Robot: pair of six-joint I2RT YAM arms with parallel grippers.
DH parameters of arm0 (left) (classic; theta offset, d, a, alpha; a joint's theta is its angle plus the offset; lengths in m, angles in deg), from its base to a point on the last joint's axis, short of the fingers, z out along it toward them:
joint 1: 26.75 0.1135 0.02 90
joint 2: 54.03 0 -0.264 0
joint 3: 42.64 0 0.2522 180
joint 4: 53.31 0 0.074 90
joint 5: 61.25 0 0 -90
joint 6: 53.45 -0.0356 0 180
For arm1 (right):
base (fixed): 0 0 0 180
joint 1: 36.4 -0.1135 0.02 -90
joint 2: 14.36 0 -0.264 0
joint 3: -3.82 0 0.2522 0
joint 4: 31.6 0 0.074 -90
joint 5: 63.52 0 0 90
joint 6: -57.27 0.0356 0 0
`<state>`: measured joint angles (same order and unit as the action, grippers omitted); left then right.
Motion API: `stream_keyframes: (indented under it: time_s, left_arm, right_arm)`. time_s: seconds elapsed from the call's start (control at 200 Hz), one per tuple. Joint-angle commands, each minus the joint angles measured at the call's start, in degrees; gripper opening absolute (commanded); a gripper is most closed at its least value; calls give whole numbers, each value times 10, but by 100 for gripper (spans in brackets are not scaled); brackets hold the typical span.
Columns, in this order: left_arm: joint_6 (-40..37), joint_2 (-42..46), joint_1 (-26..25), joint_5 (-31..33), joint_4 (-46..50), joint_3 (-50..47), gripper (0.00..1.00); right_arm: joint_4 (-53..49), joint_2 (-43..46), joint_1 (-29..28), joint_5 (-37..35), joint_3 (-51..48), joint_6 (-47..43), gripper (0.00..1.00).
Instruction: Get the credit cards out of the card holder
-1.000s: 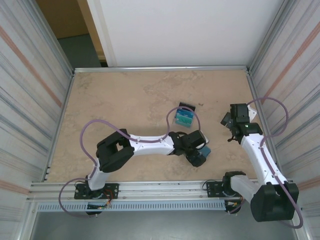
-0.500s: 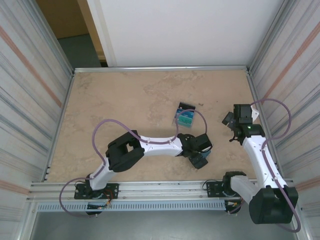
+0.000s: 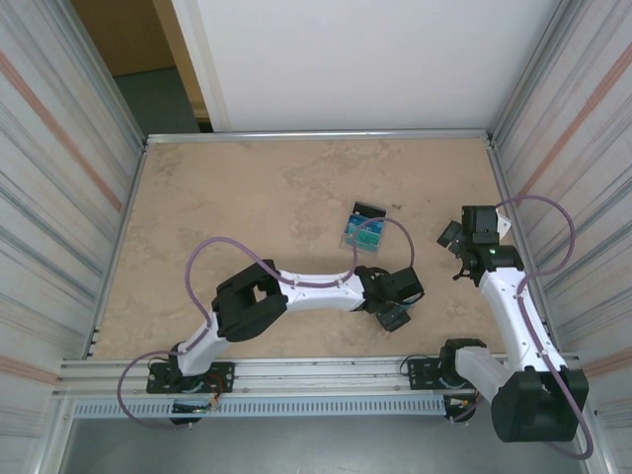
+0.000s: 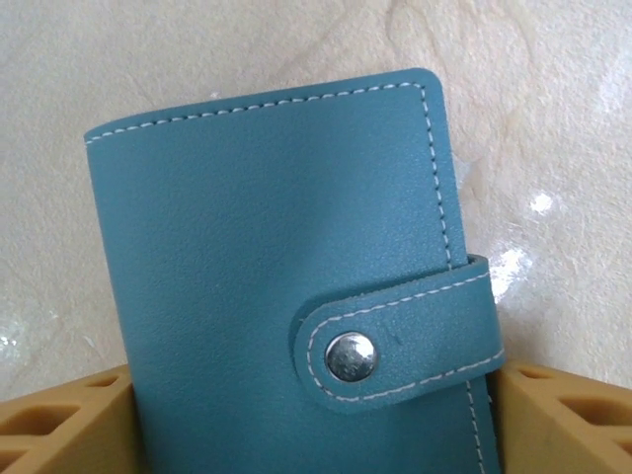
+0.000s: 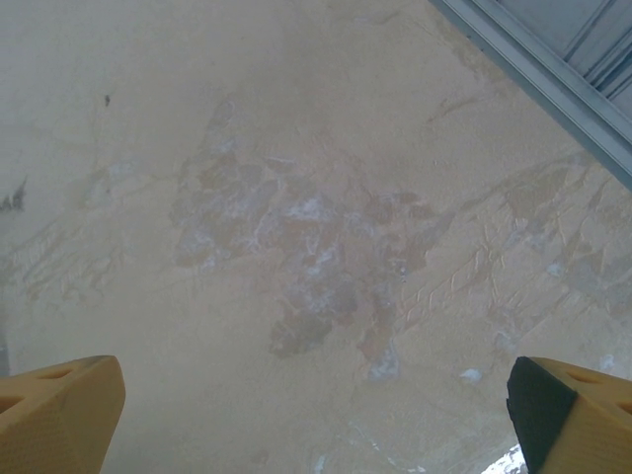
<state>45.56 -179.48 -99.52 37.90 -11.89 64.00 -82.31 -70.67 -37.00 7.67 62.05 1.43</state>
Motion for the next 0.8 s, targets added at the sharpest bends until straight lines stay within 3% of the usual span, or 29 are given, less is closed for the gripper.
stream_keyframes:
  time_s: [0.0, 0.195, 0.341, 0.797]
  left_arm:
    - [3, 9, 5, 31, 26, -20, 75]
    - [15, 37, 12, 33, 12, -44, 73]
    - [36, 78, 23, 36, -20, -86, 71]
    - [119, 220, 69, 21, -170, -240, 68]
  right_arm:
    - [-2, 7, 5, 13, -1, 14, 99]
    - [3, 6, 5, 36, -3, 15, 99]
    - [17, 12, 5, 98, -16, 13, 99]
    - [139, 91, -1, 425, -126, 74, 99]
